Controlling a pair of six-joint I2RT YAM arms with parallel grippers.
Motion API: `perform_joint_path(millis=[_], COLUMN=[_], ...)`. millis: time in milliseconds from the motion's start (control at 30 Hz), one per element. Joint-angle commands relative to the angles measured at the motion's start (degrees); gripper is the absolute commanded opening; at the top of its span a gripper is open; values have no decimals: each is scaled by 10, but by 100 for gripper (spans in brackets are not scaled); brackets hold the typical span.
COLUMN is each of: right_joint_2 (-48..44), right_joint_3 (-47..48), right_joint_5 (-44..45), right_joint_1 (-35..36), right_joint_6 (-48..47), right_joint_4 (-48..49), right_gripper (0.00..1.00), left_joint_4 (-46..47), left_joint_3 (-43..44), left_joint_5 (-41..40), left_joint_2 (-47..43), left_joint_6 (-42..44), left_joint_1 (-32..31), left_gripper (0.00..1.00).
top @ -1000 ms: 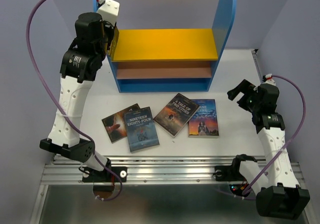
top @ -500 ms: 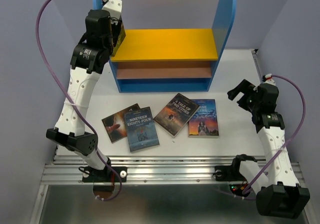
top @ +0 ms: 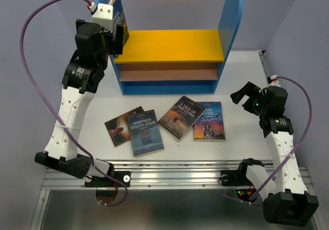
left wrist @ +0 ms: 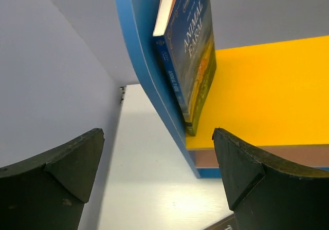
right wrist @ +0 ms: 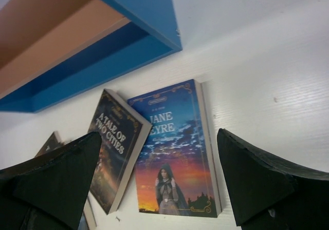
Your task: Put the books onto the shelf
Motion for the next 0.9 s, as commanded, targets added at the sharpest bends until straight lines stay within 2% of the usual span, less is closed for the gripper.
perform_joint_path(millis=[0,133,200,233,300,433,500,533,767,867], right_joint_2=[-37,-35,-32,-33,-36,-43,-43,-40,-30,-23], right_joint_3=[12,13,12,12,12,3,0,-2,0,0], right_joint_5=[-99,-81,-68,-66,-61,-49,-41,-37,-17,-8], right_joint_1=[1,1,1,1,1,1,1,1,1,1], right_joint_6=[-9,-9,-9,-9,-9,-10,-10,-10,-8,-10], right_joint_4=[60,48,41,41,39,40,39,39,34,33], right_gripper=[100,100,100,100,100,100,100,100,100,100], left_joint_4=[75,139,205,224,244,235,215,210,223,233], left_joint_3=[-51,-144,-190,-197,-185,-127,-83,-67,67,124], left_joint_5=[39,137,231,302,323,257,224,157,-9,-18], left_joint_2=[-80,-157,-186,-187,-171,-95,-41,-23,157,226], left_joint_6=[-95,-152,-179,-201,-216,-220,-192,-180,-177,-166], left_joint_1=[1,-9,-11,-16,-25,-68,-113,-142,-151,-144], left_gripper=[99,99,99,99,99,99,99,99,99,99])
